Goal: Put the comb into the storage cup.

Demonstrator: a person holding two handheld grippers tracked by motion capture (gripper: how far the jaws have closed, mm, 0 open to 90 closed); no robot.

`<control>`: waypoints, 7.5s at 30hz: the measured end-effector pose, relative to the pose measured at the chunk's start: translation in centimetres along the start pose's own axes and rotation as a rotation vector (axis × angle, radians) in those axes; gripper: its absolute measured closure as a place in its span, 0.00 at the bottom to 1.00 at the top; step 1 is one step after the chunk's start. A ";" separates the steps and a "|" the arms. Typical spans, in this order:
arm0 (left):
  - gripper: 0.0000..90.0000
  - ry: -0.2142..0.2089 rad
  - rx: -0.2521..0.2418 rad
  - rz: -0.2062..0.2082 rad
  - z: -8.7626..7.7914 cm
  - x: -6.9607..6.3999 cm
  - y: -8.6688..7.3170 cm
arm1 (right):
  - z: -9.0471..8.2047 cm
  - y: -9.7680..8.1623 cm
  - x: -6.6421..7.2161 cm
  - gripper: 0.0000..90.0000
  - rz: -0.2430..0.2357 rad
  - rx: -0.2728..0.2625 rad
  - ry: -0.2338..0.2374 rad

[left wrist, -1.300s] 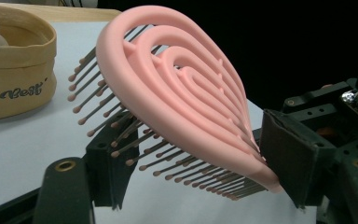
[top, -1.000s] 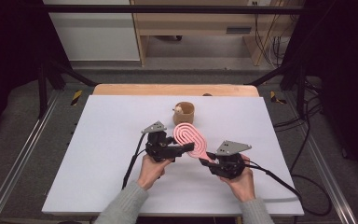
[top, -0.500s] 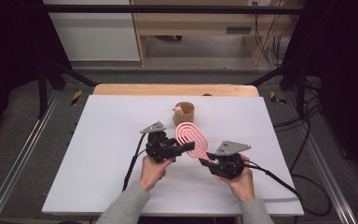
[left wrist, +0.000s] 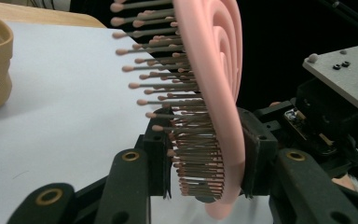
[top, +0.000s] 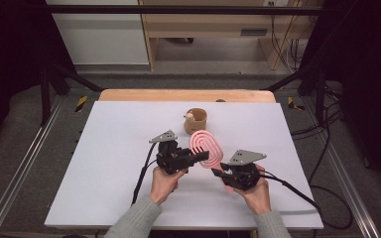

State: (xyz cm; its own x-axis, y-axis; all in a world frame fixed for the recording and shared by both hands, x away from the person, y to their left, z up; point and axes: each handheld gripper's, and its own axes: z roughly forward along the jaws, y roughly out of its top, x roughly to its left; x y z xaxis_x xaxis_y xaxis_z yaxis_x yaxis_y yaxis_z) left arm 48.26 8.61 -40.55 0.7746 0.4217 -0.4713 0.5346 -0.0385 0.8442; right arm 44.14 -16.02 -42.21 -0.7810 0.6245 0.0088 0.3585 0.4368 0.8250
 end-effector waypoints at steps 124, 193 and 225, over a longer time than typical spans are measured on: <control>0.70 0.215 -0.166 0.180 -5.3 -0.7 6.9 | -4.6 -6.3 -7.4 0.00 0.216 -0.155 -0.114; 0.70 0.290 -0.200 0.186 -2.7 2.0 14.5 | -4.5 -6.9 -7.7 0.00 0.203 -0.139 -0.102; 0.70 0.330 -0.216 0.166 -0.2 4.2 16.2 | -4.5 -6.9 -7.6 0.00 0.195 -0.142 -0.100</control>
State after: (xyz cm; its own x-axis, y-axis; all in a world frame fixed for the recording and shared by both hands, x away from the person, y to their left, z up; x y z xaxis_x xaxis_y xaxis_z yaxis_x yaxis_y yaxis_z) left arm 60.15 9.92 -28.79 0.6756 0.6946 -0.2472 0.3016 0.0456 0.9523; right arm 45.35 -26.69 -45.43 -0.6470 0.7522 0.1250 0.4162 0.2111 0.8844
